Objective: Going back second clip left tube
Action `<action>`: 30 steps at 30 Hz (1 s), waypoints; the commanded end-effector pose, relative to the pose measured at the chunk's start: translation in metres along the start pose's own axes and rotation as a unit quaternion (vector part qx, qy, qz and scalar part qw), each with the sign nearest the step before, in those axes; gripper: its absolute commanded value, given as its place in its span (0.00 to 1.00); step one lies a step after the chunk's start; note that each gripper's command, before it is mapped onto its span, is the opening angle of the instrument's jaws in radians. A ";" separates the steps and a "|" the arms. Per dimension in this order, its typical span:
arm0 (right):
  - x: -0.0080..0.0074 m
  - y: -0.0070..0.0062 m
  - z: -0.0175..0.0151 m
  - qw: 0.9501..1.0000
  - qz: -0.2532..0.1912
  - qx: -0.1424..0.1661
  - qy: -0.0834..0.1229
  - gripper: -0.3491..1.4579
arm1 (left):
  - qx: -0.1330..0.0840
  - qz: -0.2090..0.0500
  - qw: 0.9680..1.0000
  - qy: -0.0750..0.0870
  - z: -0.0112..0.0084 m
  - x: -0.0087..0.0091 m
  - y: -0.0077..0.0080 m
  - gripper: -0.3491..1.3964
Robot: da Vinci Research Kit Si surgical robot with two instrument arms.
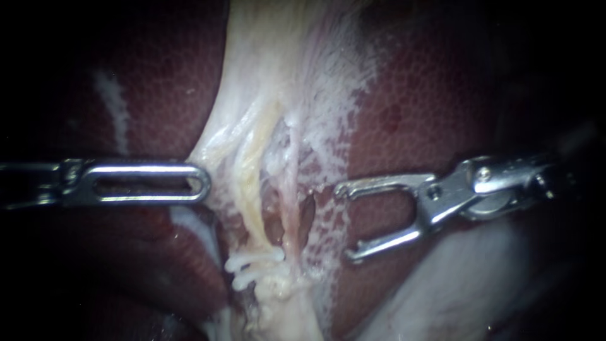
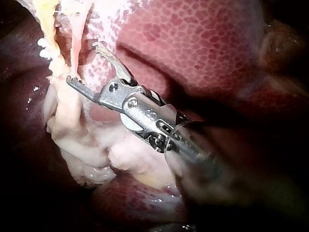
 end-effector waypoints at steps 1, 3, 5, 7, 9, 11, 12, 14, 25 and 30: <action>0.0004 0.0000 -0.0006 1.000 -0.003 -0.002 0.001 0.52 | -0.001 0.000 1.000 0.000 0.0000 0.0000 0.0000 0.00; 0.0010 0.0000 -0.0013 1.000 -0.005 -0.005 0.003 0.52 | -0.001 0.000 1.000 0.000 0.0001 0.0001 0.0000 0.00; 0.0015 0.0001 -0.0019 1.000 -0.005 -0.006 0.004 0.52 | -0.001 0.000 1.000 0.000 0.0001 0.0001 0.0000 0.00; 0.0019 0.0001 -0.0024 1.000 -0.007 -0.006 0.007 0.52 | -0.001 0.000 1.000 0.000 0.0001 0.0001 0.0000 0.00; 0.0021 0.0000 -0.0024 1.000 -0.006 -0.006 0.009 0.52 | -0.001 0.001 1.000 0.000 0.0002 0.0002 0.0000 0.00; 0.0021 -0.0001 -0.0023 1.000 -0.006 -0.006 0.009 0.52 | -0.001 0.001 1.000 0.000 0.0002 0.0002 0.0000 0.00; 0.0021 -0.0001 -0.0023 1.000 -0.006 -0.006 0.009 0.52 | -0.001 0.001 1.000 0.000 0.0002 0.0002 0.0000 0.00; 0.0021 -0.0001 -0.0022 1.000 -0.007 -0.007 0.009 0.52 | -0.001 0.001 1.000 0.000 0.0003 0.0002 0.0000 0.00; 0.0013 -0.0005 -0.0001 1.000 -0.010 -0.004 0.009 0.52 | -0.002 0.001 1.000 -0.001 0.0005 0.0002 0.0000 0.00; 0.0013 -0.0005 -0.0001 1.000 -0.010 -0.004 0.009 0.52 | -0.002 0.001 1.000 -0.001 0.0007 0.0003 0.0000 0.00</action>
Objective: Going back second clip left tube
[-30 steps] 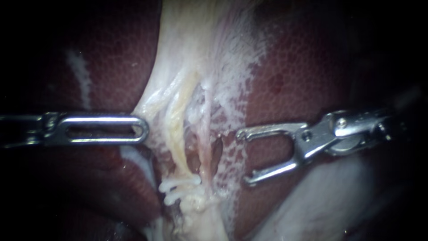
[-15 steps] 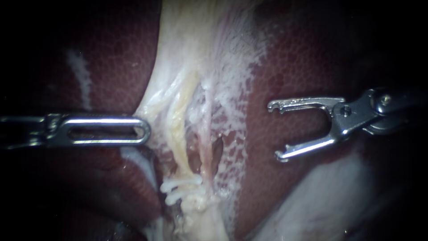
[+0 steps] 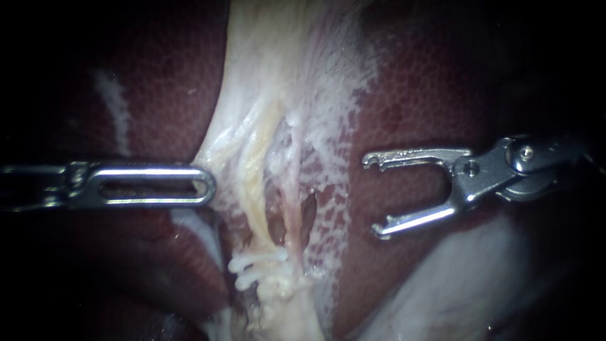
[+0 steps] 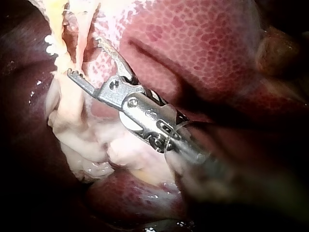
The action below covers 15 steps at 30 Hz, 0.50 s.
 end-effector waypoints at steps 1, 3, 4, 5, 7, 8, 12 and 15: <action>0.0000 0.0000 0.0000 1.000 0.000 0.000 0.000 0.52 | 0.000 0.000 1.000 0.000 0.0001 0.0000 0.0000 0.00; 0.0000 0.0000 -0.0001 1.000 0.000 0.000 0.000 0.52 | -0.002 0.000 1.000 -0.001 0.0004 0.0002 0.0002 0.00; 0.0000 0.0000 -0.0001 1.000 0.000 0.000 0.000 0.52 | -0.002 0.001 1.000 -0.002 0.0007 0.0003 0.0004 0.00; 0.0000 0.0000 -0.0001 1.000 0.000 0.000 0.000 0.52 | -0.003 0.002 1.000 -0.002 0.0009 0.0005 0.0006 0.00; 0.0000 0.0000 -0.0001 1.000 0.000 0.000 0.000 0.52 | -0.003 0.003 1.000 -0.002 0.0016 0.0010 0.0011 0.00; 0.0000 0.0000 -0.0001 1.000 0.000 0.000 0.000 0.52 | -0.002 0.004 1.000 -0.002 0.0019 0.0013 0.0014 0.00; -0.0001 0.0000 -0.0002 1.000 0.000 0.000 0.000 0.52 | -0.001 0.008 1.000 0.002 0.0032 0.0023 0.0026 0.00; 0.0000 0.0000 -0.0002 1.000 0.000 0.000 0.000 0.52 | -0.002 0.009 1.000 0.003 0.0040 0.0026 0.0031 0.00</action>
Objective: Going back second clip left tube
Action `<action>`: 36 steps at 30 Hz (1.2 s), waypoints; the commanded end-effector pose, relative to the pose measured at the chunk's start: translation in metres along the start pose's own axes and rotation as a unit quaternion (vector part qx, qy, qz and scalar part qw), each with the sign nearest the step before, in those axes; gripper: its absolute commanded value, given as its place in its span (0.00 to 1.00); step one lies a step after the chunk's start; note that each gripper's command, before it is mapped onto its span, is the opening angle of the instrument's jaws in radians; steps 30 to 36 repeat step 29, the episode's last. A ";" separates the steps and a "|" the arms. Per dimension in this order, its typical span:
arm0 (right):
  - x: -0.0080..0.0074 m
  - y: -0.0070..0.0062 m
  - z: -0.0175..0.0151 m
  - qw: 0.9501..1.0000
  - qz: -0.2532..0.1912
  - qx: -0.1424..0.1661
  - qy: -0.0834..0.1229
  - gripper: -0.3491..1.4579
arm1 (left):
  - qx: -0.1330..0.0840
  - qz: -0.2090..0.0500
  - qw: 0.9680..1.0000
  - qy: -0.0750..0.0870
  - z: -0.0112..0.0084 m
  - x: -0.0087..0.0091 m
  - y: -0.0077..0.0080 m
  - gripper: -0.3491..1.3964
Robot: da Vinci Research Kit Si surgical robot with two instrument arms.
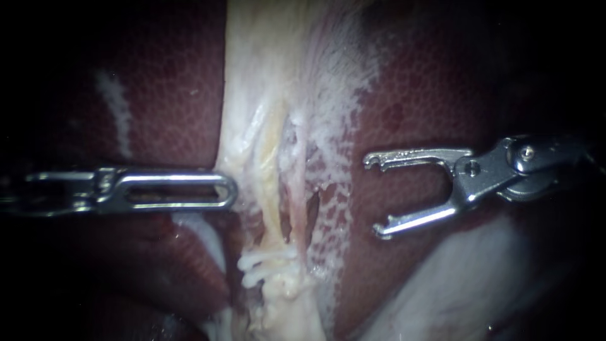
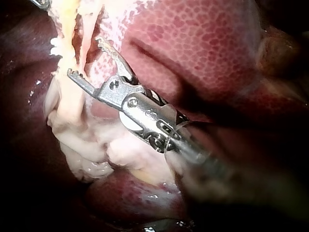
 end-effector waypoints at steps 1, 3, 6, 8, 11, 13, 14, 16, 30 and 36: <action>0.0001 0.0000 0.0000 1.000 0.000 0.000 0.000 0.52 | -0.001 0.000 1.000 0.000 0.0003 0.0000 0.0000 0.00; 0.0001 0.0000 0.0000 1.000 0.000 0.000 0.000 0.52 | 0.000 0.000 1.000 0.001 0.0009 0.0000 0.0000 0.00; 0.0001 -0.0001 -0.0001 1.000 0.000 0.000 0.000 0.52 | 0.001 0.000 1.000 0.002 0.0017 0.0001 -0.0001 0.00; 0.0002 -0.0001 -0.0001 1.000 0.000 0.001 0.000 0.52 | 0.003 -0.002 1.000 0.003 0.0021 0.0004 0.0000 0.00; 0.0002 -0.0001 -0.0001 1.000 0.000 0.001 0.000 0.52 | 0.004 -0.001 1.000 0.005 0.0024 0.0006 0.0000 0.00; 0.0002 -0.0001 -0.0001 1.000 0.000 0.001 0.000 0.52 | 0.004 -0.001 1.000 0.005 0.0025 0.0007 0.0000 0.00; 0.0002 -0.0001 -0.0001 1.000 0.000 0.001 0.000 0.52 | 0.004 -0.001 1.000 0.005 0.0025 0.0007 0.0000 0.00; 0.0002 -0.0001 -0.0001 1.000 0.000 0.001 0.000 0.52 | 0.004 -0.001 1.000 0.005 0.0025 0.0007 0.0000 0.00; 0.0001 -0.0001 -0.0002 1.000 0.000 0.001 0.000 0.52 | 0.005 -0.001 1.000 0.007 0.0024 0.0008 -0.0002 0.00; 0.0001 -0.0001 -0.0002 1.000 0.000 0.001 0.000 0.52 | 0.005 -0.001 1.000 0.007 0.0024 0.0008 -0.0002 0.00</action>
